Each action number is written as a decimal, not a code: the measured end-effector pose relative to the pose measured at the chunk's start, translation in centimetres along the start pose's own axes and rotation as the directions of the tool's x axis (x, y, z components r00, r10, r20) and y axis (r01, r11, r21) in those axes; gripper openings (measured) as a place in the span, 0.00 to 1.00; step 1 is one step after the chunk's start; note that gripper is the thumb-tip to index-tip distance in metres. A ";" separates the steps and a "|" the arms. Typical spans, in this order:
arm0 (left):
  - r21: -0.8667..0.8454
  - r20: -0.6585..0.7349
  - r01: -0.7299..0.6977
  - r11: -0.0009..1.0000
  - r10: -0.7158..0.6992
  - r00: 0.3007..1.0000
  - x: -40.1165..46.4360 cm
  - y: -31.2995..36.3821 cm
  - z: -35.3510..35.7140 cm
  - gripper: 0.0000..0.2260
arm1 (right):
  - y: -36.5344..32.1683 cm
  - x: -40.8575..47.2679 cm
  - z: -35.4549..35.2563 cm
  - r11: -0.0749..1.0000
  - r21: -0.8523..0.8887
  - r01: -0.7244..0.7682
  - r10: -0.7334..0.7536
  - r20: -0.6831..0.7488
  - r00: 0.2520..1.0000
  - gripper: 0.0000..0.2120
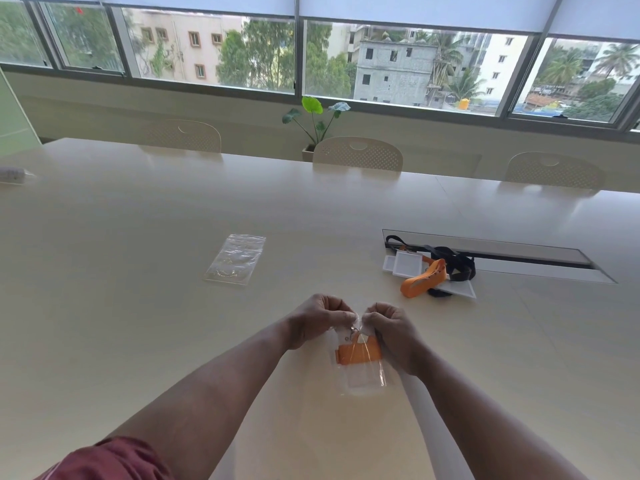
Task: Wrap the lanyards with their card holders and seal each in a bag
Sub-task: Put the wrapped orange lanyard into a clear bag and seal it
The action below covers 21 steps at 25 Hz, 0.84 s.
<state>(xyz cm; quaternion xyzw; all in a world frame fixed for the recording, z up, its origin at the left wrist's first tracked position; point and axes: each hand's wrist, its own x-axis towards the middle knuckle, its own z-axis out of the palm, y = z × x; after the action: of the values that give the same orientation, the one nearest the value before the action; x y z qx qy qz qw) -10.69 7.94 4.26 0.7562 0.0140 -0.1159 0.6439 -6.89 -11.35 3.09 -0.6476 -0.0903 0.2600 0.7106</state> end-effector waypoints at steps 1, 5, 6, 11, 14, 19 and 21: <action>-0.007 -0.005 -0.001 1.000 0.001 1.000 0.0 0.0 0.0 0.10 | 0.0 0.0 0.0 1.000 -0.005 -0.003 0.003 0.012 1.000 0.05; -0.023 -0.001 -0.010 1.000 0.010 1.000 -0.1 -0.2 0.0 0.09 | 0.0 0.0 -0.3 1.000 -0.019 -0.003 0.005 0.085 0.996 0.03; -0.033 -0.003 -0.014 0.999 0.014 1.000 -0.1 -0.2 0.1 0.09 | 0.1 0.1 -0.4 1.000 -0.030 0.000 0.003 0.083 0.997 0.04; -0.073 -0.038 -0.052 0.996 0.049 0.998 -0.5 0.1 0.1 0.10 | 0.8 0.7 -0.4 1.000 -0.001 0.023 -0.023 -0.013 1.000 0.04; -0.072 -0.022 -0.056 0.996 0.054 0.998 -0.4 -0.2 -0.3 0.15 | 1.2 0.9 -0.3 0.997 0.068 0.035 -0.031 -0.062 0.998 0.04; -0.081 -0.026 -0.075 0.994 0.073 0.997 -0.1 -0.7 -0.5 0.12 | 1.3 1.0 -0.3 0.994 0.087 0.073 -0.065 -0.086 0.994 0.07; -0.069 -0.034 -0.078 0.995 0.076 0.997 0.1 -1.1 -0.5 0.09 | 1.4 1.0 -0.6 0.990 0.103 0.094 -0.090 -0.045 0.995 0.07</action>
<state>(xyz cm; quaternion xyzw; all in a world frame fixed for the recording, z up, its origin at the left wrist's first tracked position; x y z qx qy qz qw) -10.69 8.55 3.26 0.7346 -0.0011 -0.0787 0.6739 -6.12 -11.39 1.48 -0.6097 -0.0919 0.2183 0.7564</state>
